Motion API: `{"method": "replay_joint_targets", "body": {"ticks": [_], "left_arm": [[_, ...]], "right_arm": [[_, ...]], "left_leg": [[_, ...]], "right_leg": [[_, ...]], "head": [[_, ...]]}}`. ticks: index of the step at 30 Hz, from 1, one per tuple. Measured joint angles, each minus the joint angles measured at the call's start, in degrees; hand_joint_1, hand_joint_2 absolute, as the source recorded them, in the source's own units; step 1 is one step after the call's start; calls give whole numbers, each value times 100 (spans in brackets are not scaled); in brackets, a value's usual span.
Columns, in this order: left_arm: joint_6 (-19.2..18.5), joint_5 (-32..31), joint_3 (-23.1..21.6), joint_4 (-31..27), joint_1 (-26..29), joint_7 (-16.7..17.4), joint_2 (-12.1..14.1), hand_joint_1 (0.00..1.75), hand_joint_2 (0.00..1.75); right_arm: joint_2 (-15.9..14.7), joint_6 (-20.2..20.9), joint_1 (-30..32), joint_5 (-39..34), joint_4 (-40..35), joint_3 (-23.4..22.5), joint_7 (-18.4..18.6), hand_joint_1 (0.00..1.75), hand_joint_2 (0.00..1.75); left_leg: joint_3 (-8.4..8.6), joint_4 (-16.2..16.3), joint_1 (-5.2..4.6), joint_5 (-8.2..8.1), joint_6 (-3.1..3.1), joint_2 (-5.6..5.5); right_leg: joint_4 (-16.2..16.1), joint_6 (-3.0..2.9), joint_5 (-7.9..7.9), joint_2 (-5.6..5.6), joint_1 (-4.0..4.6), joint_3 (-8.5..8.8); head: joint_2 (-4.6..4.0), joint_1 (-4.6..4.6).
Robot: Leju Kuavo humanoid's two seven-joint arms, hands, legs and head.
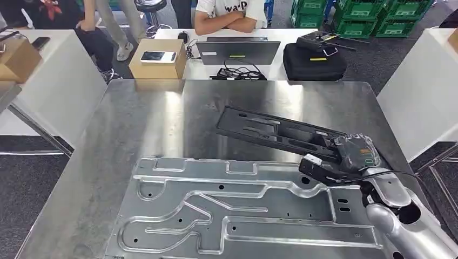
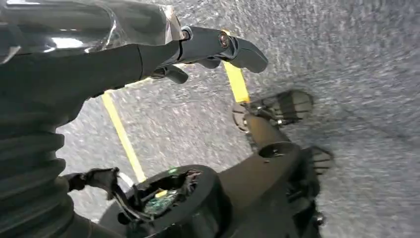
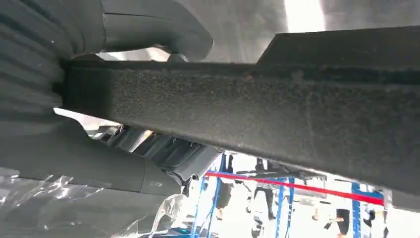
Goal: Take the parts from the cabinet and place them on the table.
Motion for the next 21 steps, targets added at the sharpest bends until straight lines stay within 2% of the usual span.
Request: {"method": "replay_joint_targets", "body": {"ticks": [6,9,12,15,16,19,21], "left_arm": [[-59,72,142,0,8,-210,0,0,175],[31,57,186,0,14,-321,2,0,175],[118,90,210,2,32,-365,7,0,175],[55,265,269,2,57,-382,24,0,175],[17,308,313,2,62,-387,33,0,175],[-9,306,350,2,63,-415,57,0,175],[68,240,352,2,63,-319,70,0,175]], "right_arm": [[-207,-48,274,116,-2,-133,9,175,175],[-290,-87,402,151,-24,-218,39,175,175],[-358,-122,551,162,-68,-323,61,175,175],[-404,-151,685,164,-98,-402,72,175,175],[-417,-157,730,166,-98,-433,76,0,0],[-441,-177,836,175,-111,-485,79,0,0],[-446,-181,898,219,-131,-525,76,0,0]], "left_leg": [[0,0,-1,-1,1,0],[0,0,0,-1,0,1],[0,0,-1,-1,0,1],[0,0,0,-1,0,1],[0,-1,0,-1,0,1],[-1,-1,0,-1,0,1],[-1,-1,0,-1,0,1]], "right_leg": [[0,0,0,1,0,0],[0,0,0,2,0,0],[0,0,0,2,1,-1],[0,0,-1,2,3,-1],[0,0,-1,2,3,-1],[0,0,-1,2,3,-1],[0,0,-1,2,2,-1]], "head": [[0,0],[0,0],[0,0],[0,0],[0,0],[0,0],[0,0]]}}
